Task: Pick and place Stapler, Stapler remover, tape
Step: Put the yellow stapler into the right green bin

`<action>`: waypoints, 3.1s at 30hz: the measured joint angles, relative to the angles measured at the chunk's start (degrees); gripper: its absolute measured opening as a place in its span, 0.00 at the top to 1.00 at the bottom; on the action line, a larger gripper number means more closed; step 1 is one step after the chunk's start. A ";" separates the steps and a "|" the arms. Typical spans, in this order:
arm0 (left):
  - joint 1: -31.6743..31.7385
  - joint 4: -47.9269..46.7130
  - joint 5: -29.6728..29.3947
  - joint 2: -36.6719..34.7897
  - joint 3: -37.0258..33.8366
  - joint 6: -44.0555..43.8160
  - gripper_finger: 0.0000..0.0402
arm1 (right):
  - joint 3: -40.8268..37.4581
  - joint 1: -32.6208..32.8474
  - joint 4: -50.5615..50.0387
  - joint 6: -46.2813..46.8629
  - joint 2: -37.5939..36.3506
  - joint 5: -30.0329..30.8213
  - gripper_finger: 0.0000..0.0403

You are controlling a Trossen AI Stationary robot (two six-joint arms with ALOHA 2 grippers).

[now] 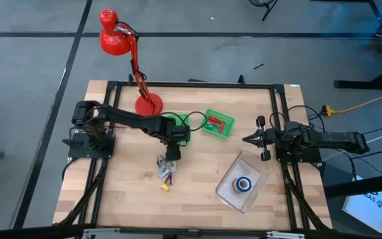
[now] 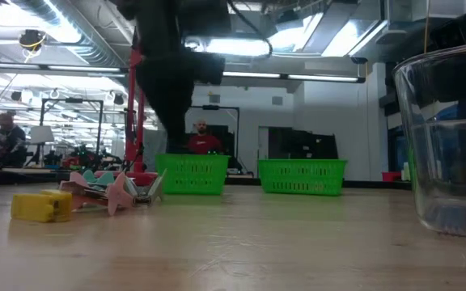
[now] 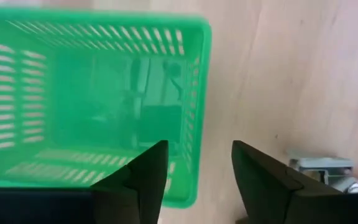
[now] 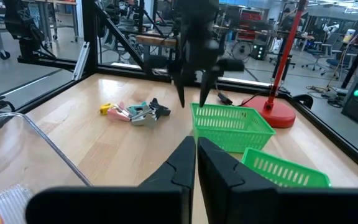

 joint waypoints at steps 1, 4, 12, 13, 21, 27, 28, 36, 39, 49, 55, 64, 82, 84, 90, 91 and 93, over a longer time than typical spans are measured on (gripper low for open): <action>0.00 0.01 -0.52 -0.69 0.36 0.04 0.56 | 0.00 -0.01 -0.02 -0.01 0.00 -0.01 0.95; 0.00 -0.13 -0.92 -3.09 0.54 0.15 0.56 | 0.01 -0.01 0.00 0.00 -0.01 0.00 0.95; -1.08 -0.03 -0.92 -7.61 0.56 0.15 0.57 | 0.01 -0.01 0.00 0.00 -0.01 0.00 0.95; -1.49 -0.04 -0.90 -7.93 0.56 0.15 0.57 | -0.01 0.01 0.00 0.00 -0.01 -0.02 0.95; -5.42 -1.40 0.89 -8.69 0.56 0.17 0.57 | -0.01 -0.01 0.00 0.00 0.00 -0.02 0.95; -9.63 -6.95 5.88 -8.69 0.56 -1.59 0.58 | 0.01 -0.01 0.00 0.00 0.01 -0.02 0.95; -10.48 -8.37 6.63 -8.74 0.56 -2.06 0.58 | 0.01 0.00 0.00 -0.01 0.00 -0.01 0.95; -21.60 -12.25 8.25 -11.88 -1.89 -5.89 0.58 | 0.00 0.00 0.00 -0.01 -0.01 0.00 0.95; -26.12 -12.00 8.09 -12.36 -3.61 -6.46 0.58 | -0.01 0.01 0.00 -0.02 0.01 0.00 0.95; -34.55 5.55 4.04 -9.90 -10.95 -0.22 0.58 | 0.01 -0.01 0.00 0.00 -0.01 0.00 0.95; -35.03 13.87 -2.69 -6.97 -11.24 7.24 0.58 | 0.00 -0.01 -0.02 0.00 0.00 -0.01 0.95; -32.73 24.46 2.28 -1.41 -11.24 10.68 0.58 | 0.00 0.00 -0.02 0.00 0.01 -0.01 0.95; -31.09 18.97 1.14 4.30 -11.11 13.16 0.58 | 0.00 0.01 -0.01 -0.01 0.00 -0.02 0.95; -31.00 18.20 1.13 4.28 -11.10 13.20 0.58 | 0.00 -0.01 -0.02 0.00 -0.01 -0.01 0.95; -30.84 17.45 1.68 4.25 -11.09 12.70 0.62 | 0.00 0.00 -0.01 -0.02 0.00 -0.02 0.95; -30.84 17.38 1.77 4.25 -11.09 12.26 0.65 | 0.00 -0.01 -0.02 0.00 0.00 -0.01 0.95; -30.84 17.24 2.27 4.25 -11.09 11.37 0.70 | 0.01 0.01 -0.02 0.00 -0.01 -0.01 0.95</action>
